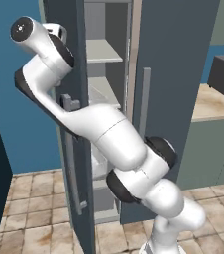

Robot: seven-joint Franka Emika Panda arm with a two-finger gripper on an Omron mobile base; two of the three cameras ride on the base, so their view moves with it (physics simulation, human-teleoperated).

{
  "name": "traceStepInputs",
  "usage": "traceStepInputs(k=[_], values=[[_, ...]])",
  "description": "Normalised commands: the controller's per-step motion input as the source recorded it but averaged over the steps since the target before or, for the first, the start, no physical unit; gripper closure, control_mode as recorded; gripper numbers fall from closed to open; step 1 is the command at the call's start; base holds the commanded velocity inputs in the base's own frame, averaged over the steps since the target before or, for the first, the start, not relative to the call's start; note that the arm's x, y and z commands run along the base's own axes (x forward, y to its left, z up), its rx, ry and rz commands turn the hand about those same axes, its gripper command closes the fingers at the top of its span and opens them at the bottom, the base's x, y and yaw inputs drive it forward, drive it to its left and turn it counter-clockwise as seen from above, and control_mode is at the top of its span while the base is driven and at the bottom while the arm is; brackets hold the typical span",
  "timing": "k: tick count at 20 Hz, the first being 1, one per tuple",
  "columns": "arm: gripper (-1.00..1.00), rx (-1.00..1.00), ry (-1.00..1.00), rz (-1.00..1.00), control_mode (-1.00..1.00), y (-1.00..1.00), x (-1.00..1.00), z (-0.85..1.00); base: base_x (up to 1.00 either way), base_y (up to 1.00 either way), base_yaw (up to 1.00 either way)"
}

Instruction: Pick up the frozen steak from the freezer, place it on any shelf in the fridge, and close the fridge and freezer doors when done.

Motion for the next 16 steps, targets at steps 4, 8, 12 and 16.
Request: traceStepInputs(k=[4,8,12,16], values=[[-1.0,0.07,-0.02,0.0,-1.0,-1.0,0.09,0.0,0.0,0.0,0.0],[-1.0,0.05,-0.06,0.0,-1.0,-0.97,0.18,0.0,0.0,0.0,0.0],[-1.0,0.03,-0.14,0.0,-1.0,-0.92,0.16,0.0,0.0,0.0,0.0],[-1.0,0.02,-0.15,0.0,-1.0,-0.79,0.33,-0.07,0.0,0.0,0.0]])
